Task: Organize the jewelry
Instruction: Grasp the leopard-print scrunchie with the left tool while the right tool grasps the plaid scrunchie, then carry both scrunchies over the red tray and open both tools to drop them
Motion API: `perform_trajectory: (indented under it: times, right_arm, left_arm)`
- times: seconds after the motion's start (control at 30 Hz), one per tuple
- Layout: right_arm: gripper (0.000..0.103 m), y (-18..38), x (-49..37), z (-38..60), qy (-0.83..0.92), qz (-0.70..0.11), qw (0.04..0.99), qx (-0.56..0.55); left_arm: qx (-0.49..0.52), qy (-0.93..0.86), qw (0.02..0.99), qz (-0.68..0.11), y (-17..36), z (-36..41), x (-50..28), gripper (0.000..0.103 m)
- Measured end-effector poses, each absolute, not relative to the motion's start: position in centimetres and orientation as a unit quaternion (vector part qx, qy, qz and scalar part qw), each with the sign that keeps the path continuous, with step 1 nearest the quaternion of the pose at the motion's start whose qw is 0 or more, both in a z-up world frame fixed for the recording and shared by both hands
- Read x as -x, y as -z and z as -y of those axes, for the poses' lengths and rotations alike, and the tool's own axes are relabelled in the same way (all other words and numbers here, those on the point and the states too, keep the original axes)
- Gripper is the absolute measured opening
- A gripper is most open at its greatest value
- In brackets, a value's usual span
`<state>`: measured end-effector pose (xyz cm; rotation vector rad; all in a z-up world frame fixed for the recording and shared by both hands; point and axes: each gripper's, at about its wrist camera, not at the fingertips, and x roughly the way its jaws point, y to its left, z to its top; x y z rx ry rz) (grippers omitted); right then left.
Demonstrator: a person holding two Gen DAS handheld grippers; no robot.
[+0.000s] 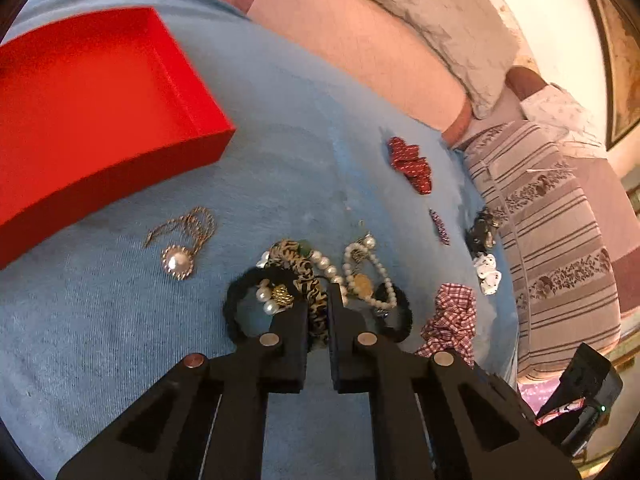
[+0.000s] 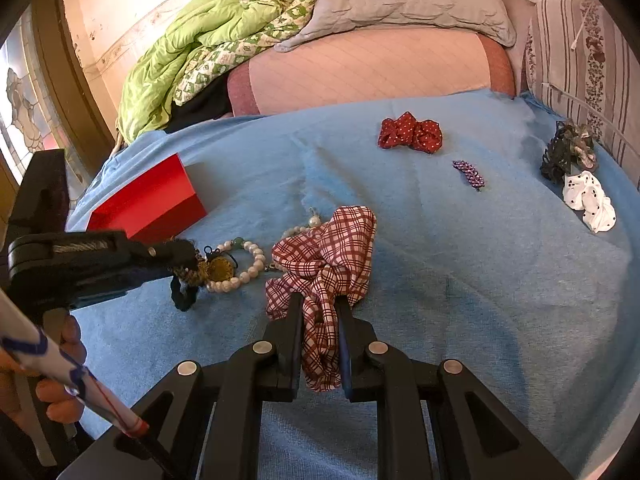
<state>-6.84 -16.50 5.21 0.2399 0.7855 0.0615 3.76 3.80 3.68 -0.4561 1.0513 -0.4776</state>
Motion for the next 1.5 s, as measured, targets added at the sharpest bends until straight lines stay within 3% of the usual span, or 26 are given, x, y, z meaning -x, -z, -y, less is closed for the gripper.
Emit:
perform_trajectory:
  times: [0.37,0.67,1.5]
  right_arm:
    - [0.016,-6.2,7.4,16.7,-0.026,-0.351,0.928,-0.123]
    - [0.016,-6.0,7.0,16.0,-0.037,-0.354,0.927,-0.116]
    - [0.016,-9.7,0.1,6.6,-0.151,-0.387,0.905,-0.088]
  left_arm:
    - [0.119,0.307,0.863,-0.384,-9.9,-1.3,-1.6,0.008]
    - [0.057,0.228,0.899,-0.37,-9.4,-2.8,-2.7,0.008]
    - [0.089,0.119,0.911,-0.386,-8.9,-14.0,-8.1,0.008]
